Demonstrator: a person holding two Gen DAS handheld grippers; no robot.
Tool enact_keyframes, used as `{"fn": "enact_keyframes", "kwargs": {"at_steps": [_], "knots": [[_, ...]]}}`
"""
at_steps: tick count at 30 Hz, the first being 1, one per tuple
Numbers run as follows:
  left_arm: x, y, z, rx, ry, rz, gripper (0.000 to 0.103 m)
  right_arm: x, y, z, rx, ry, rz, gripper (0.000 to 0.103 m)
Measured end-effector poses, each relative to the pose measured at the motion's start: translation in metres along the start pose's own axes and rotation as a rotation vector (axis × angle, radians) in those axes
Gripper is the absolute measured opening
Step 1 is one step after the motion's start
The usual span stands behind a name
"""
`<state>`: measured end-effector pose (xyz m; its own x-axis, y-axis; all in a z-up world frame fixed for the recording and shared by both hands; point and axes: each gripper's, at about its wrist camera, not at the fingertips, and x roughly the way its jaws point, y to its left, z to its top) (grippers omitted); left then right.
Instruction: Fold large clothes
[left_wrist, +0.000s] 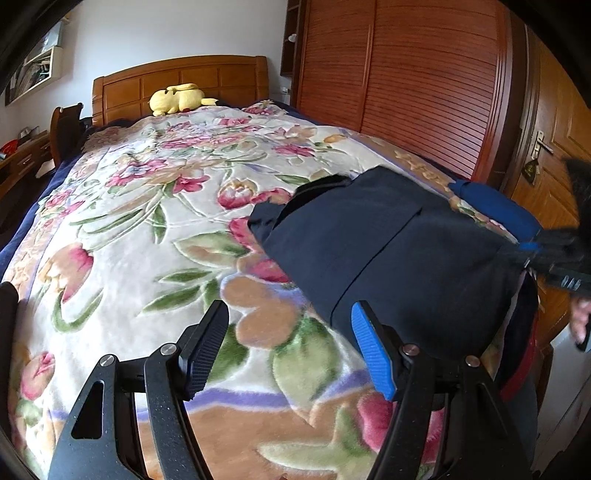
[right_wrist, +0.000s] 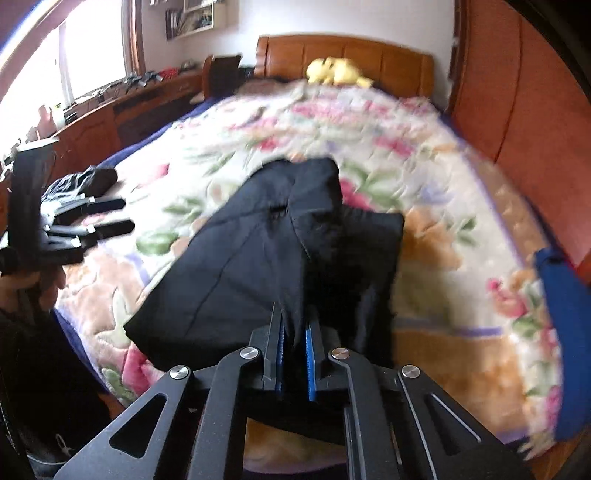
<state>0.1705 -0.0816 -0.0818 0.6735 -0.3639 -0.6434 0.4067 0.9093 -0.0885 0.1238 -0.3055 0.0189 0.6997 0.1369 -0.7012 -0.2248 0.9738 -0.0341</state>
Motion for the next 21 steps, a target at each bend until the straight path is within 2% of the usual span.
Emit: {"fn": "enact_keyframes", "kwargs": {"at_steps": [2, 4, 8, 10, 16, 19, 21], "knots": [[-0.001, -0.002, 0.000, 0.006, 0.000, 0.000, 0.070, -0.012, -0.007, -0.004, 0.008, -0.020, -0.045, 0.008], [-0.001, -0.002, 0.000, 0.006, -0.001, -0.001, 0.070, -0.011, -0.018, -0.013, 0.038, -0.003, -0.062, 0.008], [-0.002, -0.004, 0.000, -0.001, -0.002, 0.000, 0.070, 0.021, -0.038, -0.042, 0.134, 0.098, -0.055, 0.008], [-0.002, -0.004, 0.000, -0.002, -0.001, 0.001, 0.070, 0.034, -0.038, -0.053, 0.164, 0.117, -0.030, 0.009], [-0.001, -0.004, 0.000, 0.000, 0.006, 0.000, 0.070, 0.042, -0.041, -0.048, 0.167, 0.107, -0.047, 0.017], [-0.002, -0.005, 0.000, 0.003, 0.001, -0.002, 0.070, 0.036, -0.038, -0.046, 0.161, 0.095, -0.072, 0.029], [-0.001, -0.006, -0.001, 0.004, 0.002, -0.003, 0.070, 0.027, -0.036, -0.048, 0.160, 0.092, -0.104, 0.049]]}}
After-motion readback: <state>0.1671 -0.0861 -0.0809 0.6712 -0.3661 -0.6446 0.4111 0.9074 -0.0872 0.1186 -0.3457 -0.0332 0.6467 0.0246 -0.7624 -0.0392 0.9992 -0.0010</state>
